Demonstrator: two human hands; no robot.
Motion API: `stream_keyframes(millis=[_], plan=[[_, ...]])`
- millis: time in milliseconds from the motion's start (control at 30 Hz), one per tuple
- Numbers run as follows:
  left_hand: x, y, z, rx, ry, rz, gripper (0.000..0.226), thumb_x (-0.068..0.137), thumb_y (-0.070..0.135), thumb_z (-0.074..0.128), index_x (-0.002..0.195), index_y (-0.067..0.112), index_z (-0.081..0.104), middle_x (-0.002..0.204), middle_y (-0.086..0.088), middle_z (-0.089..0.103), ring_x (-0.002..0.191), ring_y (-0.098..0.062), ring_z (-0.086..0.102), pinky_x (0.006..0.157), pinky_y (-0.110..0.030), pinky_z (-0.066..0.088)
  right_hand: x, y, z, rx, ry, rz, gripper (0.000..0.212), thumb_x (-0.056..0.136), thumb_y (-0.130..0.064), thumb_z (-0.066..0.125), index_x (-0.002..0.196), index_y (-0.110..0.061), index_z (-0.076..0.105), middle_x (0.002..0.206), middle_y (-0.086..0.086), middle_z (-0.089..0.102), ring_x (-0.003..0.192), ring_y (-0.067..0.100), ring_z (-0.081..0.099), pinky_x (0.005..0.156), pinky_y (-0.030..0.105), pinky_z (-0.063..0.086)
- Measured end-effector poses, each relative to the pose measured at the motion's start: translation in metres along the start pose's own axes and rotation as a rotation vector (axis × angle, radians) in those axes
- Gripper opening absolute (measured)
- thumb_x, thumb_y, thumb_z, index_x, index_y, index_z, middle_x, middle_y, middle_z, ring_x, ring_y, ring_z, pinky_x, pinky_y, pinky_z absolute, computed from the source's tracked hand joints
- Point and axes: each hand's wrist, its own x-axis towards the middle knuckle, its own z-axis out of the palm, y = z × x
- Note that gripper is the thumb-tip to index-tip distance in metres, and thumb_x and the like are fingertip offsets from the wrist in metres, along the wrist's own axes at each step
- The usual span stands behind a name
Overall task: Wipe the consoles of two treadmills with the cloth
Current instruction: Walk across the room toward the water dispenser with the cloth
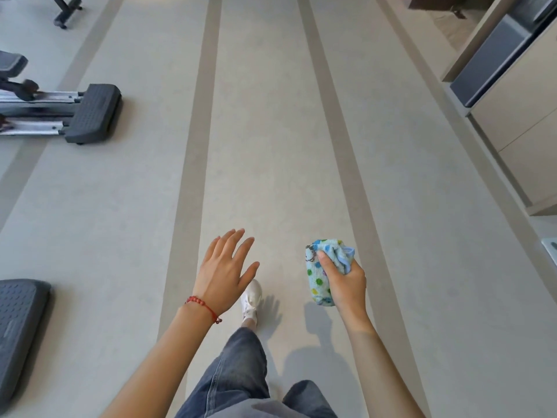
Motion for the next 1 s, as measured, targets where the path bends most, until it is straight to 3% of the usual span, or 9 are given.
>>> stream_keyframes(millis=[100,233,433,867,1000], plan=[[0.071,-0.026,0.003,0.004,0.003,0.002,0.066,0.097,0.052,0.016,0.118,0.007,0.059,0.124,-0.017,0.057,0.114,-0.035,0.052,0.096,-0.05,0.041,0.061,-0.029,0.028,0.001,0.017,-0.003,0.01,0.079,-0.03,0.071,0.082,-0.03,0.062,0.08,-0.012,0.065,0.077,0.002,0.062,0.063,0.014,0.048],[0.164,-0.057,0.001,-0.003,-0.016,0.031,0.065,0.097,0.051,0.017,0.118,0.006,0.059,0.124,-0.017,0.057,0.114,-0.037,0.053,0.098,-0.05,0.039,0.139,-0.07,0.064,0.009,0.047,0.022,0.009,0.079,-0.029,0.071,0.08,-0.03,0.062,0.079,-0.012,0.065,0.078,0.006,0.063,0.071,0.025,0.051],[0.296,-0.089,-0.001,-0.011,-0.014,0.106,0.062,0.098,0.049,0.018,0.119,0.006,0.058,0.125,-0.016,0.056,0.116,-0.035,0.051,0.1,-0.049,0.039,0.237,-0.124,0.094,0.019,0.09,0.051,0.009,0.08,-0.029,0.07,0.077,-0.029,0.062,0.078,-0.009,0.064,0.077,0.006,0.062,0.065,0.021,0.047],[0.556,-0.086,0.04,-0.002,-0.05,0.131,0.066,0.098,0.05,0.016,0.118,0.006,0.06,0.123,-0.016,0.058,0.114,-0.035,0.053,0.099,-0.048,0.038,0.482,-0.213,0.106,0.016,0.132,0.034,0.01,0.08,-0.028,0.071,0.078,-0.028,0.061,0.077,-0.01,0.063,0.075,0.002,0.06,0.067,0.02,0.048],[0.637,-0.082,0.039,0.009,-0.04,0.141,0.067,0.098,0.051,0.016,0.118,0.006,0.061,0.123,-0.017,0.058,0.113,-0.036,0.054,0.099,-0.049,0.037,0.554,-0.254,0.107,-0.017,0.112,0.008,0.011,0.08,-0.029,0.07,0.076,-0.03,0.06,0.077,-0.012,0.063,0.075,0.0,0.059,0.062,0.013,0.046]])
